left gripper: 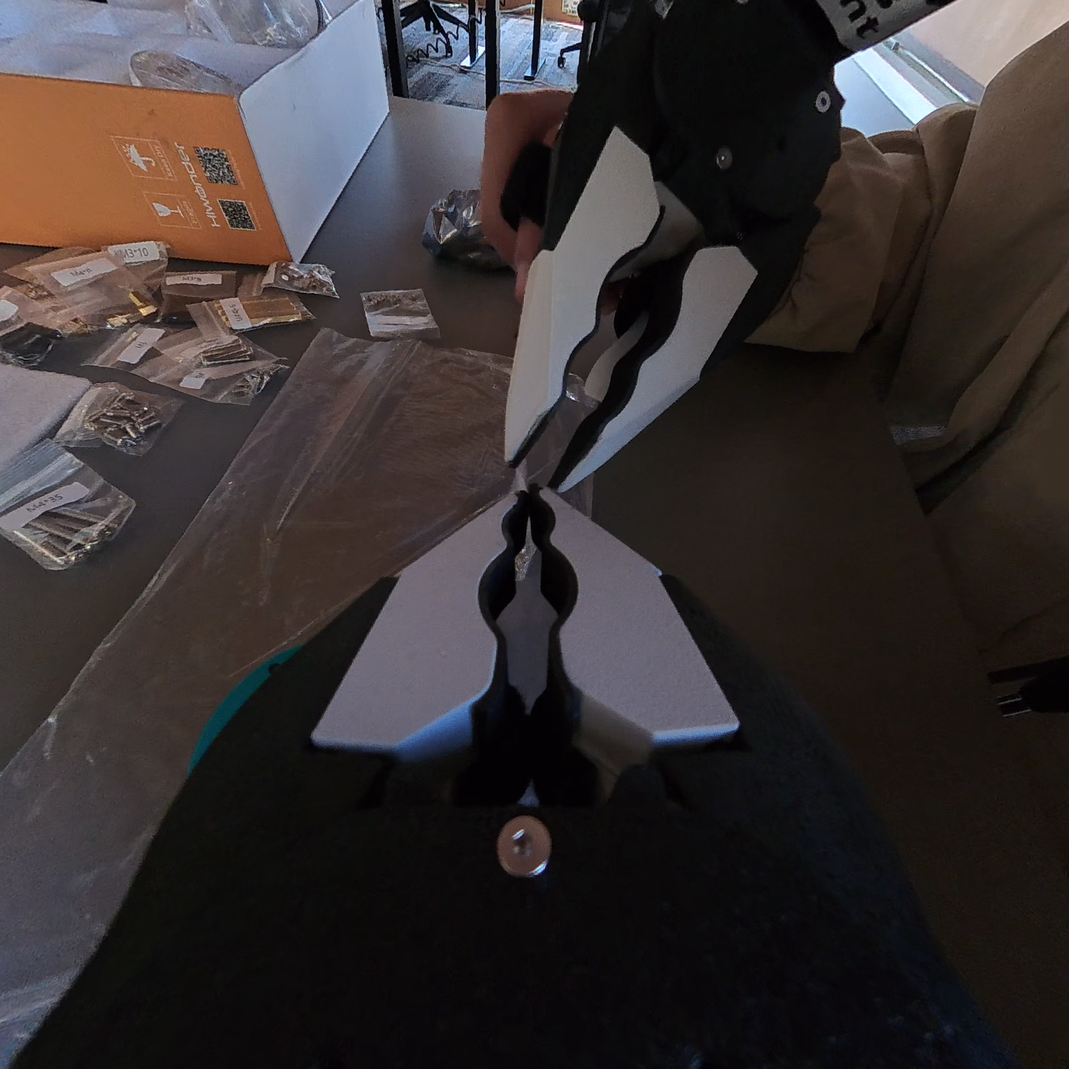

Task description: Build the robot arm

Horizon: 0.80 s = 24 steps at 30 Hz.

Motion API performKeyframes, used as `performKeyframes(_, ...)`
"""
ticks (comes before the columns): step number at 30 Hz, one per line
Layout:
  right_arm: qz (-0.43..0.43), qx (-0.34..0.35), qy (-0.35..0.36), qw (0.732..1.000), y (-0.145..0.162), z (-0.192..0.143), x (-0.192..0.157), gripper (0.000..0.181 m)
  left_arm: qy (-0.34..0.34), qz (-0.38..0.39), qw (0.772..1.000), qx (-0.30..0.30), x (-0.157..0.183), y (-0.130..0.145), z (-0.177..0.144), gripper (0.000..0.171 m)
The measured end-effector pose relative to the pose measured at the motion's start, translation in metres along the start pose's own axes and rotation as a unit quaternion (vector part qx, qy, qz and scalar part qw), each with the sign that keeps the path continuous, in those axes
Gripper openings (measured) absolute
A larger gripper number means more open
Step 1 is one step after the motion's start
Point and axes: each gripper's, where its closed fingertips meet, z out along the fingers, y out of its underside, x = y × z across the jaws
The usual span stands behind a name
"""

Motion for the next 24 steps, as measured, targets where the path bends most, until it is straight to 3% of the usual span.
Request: performKeyframes(24,-0.005,-0.002,-0.003,1.000,0.0008,-0.0001,-0.0026,0.000,0.002,-0.004,1.000,-0.010,-0.0002,0.0042,0.0024,0.000)
